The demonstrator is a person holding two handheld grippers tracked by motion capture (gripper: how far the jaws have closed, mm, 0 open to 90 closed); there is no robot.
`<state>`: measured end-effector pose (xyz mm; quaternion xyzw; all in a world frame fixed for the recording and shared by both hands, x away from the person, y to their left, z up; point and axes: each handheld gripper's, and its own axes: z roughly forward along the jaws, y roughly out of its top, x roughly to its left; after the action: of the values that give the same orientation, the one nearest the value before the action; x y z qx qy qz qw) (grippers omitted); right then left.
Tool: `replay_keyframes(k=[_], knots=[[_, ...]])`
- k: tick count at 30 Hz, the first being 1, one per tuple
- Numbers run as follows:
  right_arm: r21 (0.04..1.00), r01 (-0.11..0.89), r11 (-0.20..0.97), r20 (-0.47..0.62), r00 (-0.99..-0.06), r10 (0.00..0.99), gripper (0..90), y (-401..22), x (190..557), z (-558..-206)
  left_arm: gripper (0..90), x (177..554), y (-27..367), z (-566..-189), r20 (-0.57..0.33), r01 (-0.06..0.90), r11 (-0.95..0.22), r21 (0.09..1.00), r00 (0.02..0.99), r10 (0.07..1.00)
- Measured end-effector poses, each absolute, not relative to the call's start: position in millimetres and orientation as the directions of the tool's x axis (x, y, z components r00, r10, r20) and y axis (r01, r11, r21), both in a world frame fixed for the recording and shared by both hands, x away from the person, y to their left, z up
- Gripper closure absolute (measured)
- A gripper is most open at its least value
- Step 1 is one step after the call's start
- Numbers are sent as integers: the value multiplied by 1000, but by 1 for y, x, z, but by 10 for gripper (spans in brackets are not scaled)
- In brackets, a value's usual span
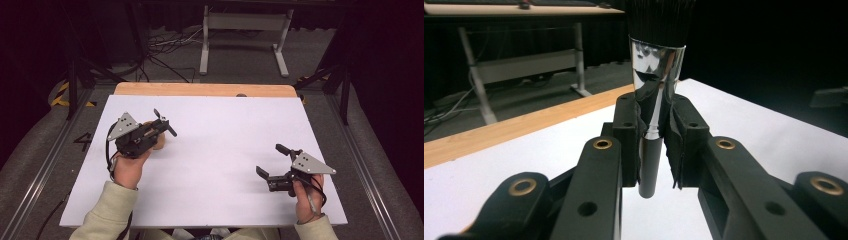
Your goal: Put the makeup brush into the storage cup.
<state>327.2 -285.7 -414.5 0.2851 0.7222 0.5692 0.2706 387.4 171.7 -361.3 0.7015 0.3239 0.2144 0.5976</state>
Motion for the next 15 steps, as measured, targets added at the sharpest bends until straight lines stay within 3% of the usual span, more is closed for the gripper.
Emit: replay_keyframes(k=[15], knots=[[975,112,194,-64,-691,720,6,-286,328,-417,771,392,188,-361,-90,207,-42,977,586,805]])
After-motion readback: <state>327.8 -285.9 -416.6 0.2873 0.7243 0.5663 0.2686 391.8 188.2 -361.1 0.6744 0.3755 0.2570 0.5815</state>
